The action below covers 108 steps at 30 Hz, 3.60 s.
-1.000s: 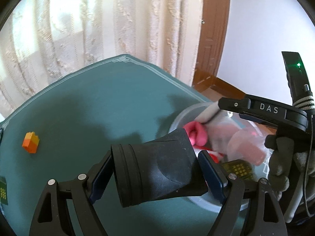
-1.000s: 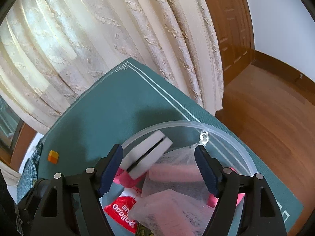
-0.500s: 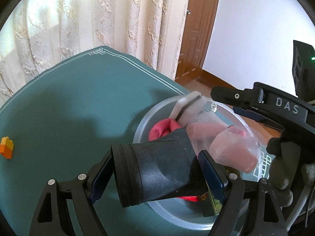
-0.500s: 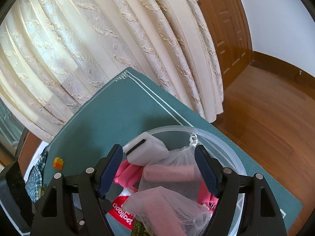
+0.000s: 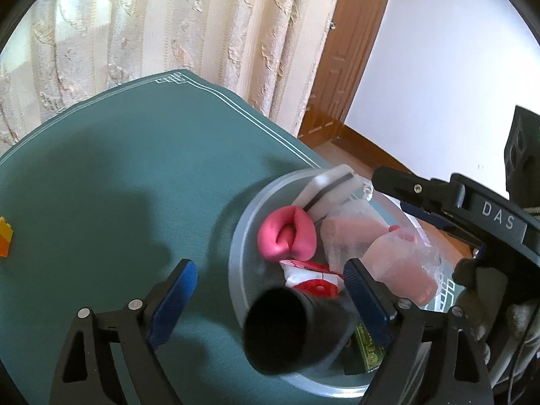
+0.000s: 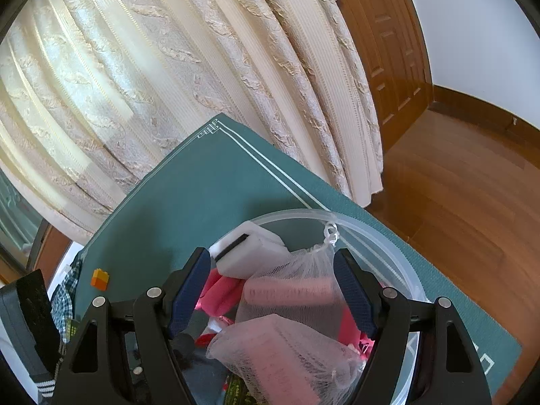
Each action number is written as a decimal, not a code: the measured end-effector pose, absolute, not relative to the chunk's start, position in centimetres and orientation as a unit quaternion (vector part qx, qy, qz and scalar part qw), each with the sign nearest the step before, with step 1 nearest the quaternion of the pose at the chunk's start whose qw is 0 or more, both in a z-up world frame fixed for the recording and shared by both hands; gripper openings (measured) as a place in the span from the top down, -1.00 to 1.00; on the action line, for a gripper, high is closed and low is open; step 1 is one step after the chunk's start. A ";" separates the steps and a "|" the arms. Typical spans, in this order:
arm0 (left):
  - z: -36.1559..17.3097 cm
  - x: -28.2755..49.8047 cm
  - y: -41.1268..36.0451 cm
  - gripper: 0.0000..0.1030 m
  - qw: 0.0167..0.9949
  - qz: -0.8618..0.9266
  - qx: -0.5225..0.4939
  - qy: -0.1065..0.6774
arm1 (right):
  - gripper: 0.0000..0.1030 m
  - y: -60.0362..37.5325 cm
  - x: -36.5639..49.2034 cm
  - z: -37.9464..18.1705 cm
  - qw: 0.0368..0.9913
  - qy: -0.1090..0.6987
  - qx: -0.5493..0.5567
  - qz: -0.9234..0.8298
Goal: Organize objects
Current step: 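Open the right gripper to drop the sponge while the left lowers and releases the black cup into the tub, then move both grippers back toward the green box and orange block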
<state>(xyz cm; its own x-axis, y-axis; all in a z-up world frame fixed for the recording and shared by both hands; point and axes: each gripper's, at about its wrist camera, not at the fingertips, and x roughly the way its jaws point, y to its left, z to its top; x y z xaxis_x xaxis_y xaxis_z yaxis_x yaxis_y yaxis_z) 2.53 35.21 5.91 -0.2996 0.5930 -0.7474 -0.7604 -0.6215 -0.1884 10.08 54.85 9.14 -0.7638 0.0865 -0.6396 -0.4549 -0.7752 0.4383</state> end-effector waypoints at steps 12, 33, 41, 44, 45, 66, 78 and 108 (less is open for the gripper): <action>6.1 2.6 33.3 -0.87 0.399 0.819 -0.400 0.101 | -0.49 52.9 10.1 9.8 0.148 0.281 -0.305 0.898; 7.0 2.0 27.6 -0.88 0.343 0.853 -0.385 0.076 | -0.49 48.1 9.1 11.7 0.124 0.238 -0.291 0.918; 6.3 1.0 23.3 -0.88 0.287 0.874 -0.385 0.071 | -0.49 44.9 7.6 11.9 0.094 0.221 -0.298 0.924; 6.0 0.4 21.6 -0.88 0.268 0.880 -0.385 0.068 | -0.49 43.5 7.0 11.7 0.080 0.217 -0.305 0.924; 5.8 0.1 20.9 -0.88 0.261 0.882 -0.387 0.065 | -0.49 42.9 6.8 11.6 0.074 0.215 -0.309 0.924; 4.9 -3.8 6.3 -1.00 0.124 0.912 -0.392 0.009 | -0.49 31.1 2.6 8.5 -0.018 0.162 -0.379 0.911; 5.9 -6.7 -2.1 -1.00 0.015 0.931 -0.365 -0.005 | -0.49 27.3 1.1 6.9 -0.052 0.146 -0.411 0.898; 3.0 -11.4 -4.5 -1.00 0.047 0.908 -0.415 -0.035 | -0.49 26.6 -0.3 4.5 -0.066 0.165 -0.441 0.880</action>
<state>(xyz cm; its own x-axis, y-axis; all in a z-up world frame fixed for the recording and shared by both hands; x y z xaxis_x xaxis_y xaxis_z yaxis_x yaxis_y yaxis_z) -11.41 -4.50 3.04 -0.6509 0.1140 -0.7506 -0.0558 -0.9932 -0.1024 -0.26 26.60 4.49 -0.6018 -0.2613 -0.7547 -0.0293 -0.9371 0.3478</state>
